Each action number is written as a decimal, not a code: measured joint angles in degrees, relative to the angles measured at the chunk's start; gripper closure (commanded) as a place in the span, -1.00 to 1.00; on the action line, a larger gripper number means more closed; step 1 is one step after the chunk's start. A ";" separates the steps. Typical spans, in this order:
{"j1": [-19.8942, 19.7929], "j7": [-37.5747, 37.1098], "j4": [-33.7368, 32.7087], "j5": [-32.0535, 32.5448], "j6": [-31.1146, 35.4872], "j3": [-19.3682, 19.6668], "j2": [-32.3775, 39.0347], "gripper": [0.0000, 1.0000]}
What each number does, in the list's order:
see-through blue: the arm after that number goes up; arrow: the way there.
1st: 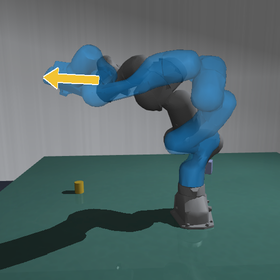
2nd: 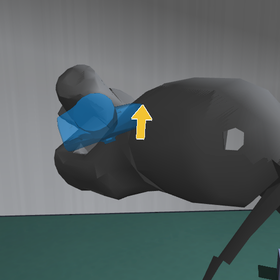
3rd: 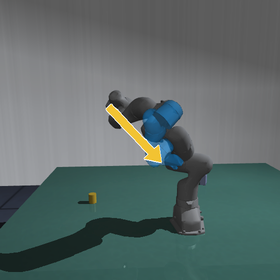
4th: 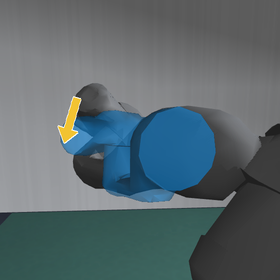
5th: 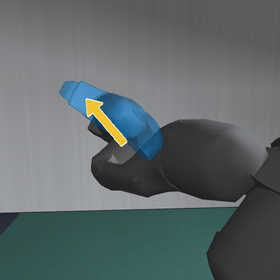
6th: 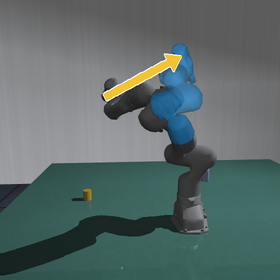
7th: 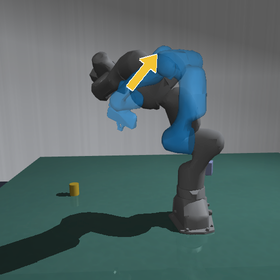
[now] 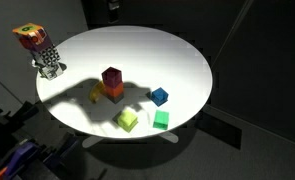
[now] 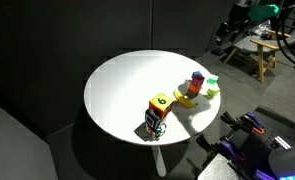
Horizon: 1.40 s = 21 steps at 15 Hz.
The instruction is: Put the blue block on the pink block
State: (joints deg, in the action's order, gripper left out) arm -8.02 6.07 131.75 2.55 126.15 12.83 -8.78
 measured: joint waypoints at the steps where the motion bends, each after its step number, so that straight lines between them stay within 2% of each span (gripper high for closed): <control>1: -0.11 -0.68 -0.91 0.00 0.00 -0.01 1.14 -1.00; 9: -1.79 -1.45 -7.75 0.46 0.29 0.03 10.48 -1.00; 12: -2.37 -0.25 -9.20 1.28 2.78 0.05 13.91 -1.00; 17: -3.60 7.23 -9.90 0.79 7.84 0.00 18.02 -1.00; 21: -4.76 12.66 -10.59 -2.33 8.49 -0.31 19.70 -1.00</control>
State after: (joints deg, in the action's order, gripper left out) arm -12.78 18.73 121.16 0.22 134.64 12.53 10.92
